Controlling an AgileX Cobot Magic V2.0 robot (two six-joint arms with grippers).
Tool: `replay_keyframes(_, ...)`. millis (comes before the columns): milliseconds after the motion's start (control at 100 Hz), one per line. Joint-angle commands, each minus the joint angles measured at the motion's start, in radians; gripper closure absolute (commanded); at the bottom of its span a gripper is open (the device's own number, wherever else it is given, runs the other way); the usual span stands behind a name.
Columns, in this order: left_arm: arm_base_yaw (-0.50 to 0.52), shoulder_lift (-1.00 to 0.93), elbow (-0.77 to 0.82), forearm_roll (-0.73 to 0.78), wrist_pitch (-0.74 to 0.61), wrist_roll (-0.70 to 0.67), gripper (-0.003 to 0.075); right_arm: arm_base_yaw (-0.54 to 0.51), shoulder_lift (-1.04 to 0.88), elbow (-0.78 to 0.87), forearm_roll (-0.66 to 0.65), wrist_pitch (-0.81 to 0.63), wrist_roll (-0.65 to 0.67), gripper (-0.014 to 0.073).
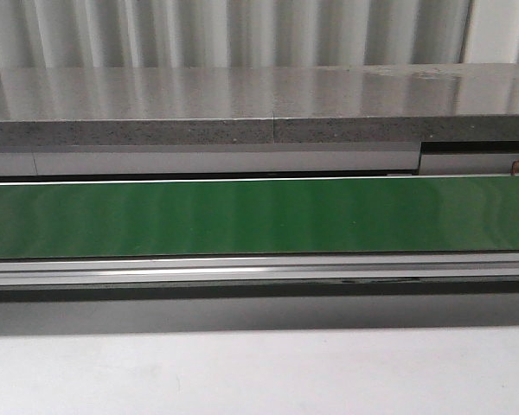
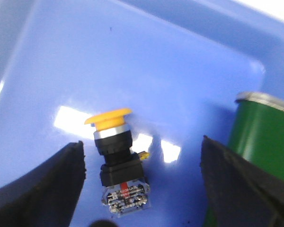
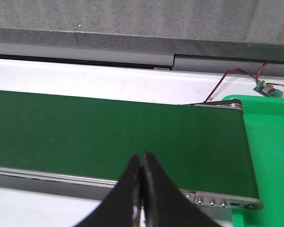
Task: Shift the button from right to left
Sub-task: 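Open the left gripper to release the button and raise it away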
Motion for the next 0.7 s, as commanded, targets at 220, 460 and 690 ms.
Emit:
replay_keyframes(220, -0.123, -0.34, -0.01, -0.027, -0.041, -0.002, 0.0218, -0.001, 0.001, -0.023, 0.018, -0.065, -0.008, 0.0661)
replay_keyframes(460, -0.287, -0.63, 0.103, -0.027, -0.041, -0.002, 0.0218, -0.001, 0.001, -0.023, 0.018, -0.065, -0.008, 0.0661)
replay_keyframes(690, -0.381, -0.93, 0.262, -0.027, -0.044, -0.002, 0.0222, -0.001, 0.001, -0.023, 0.018, -0.065, -0.008, 0.0661)
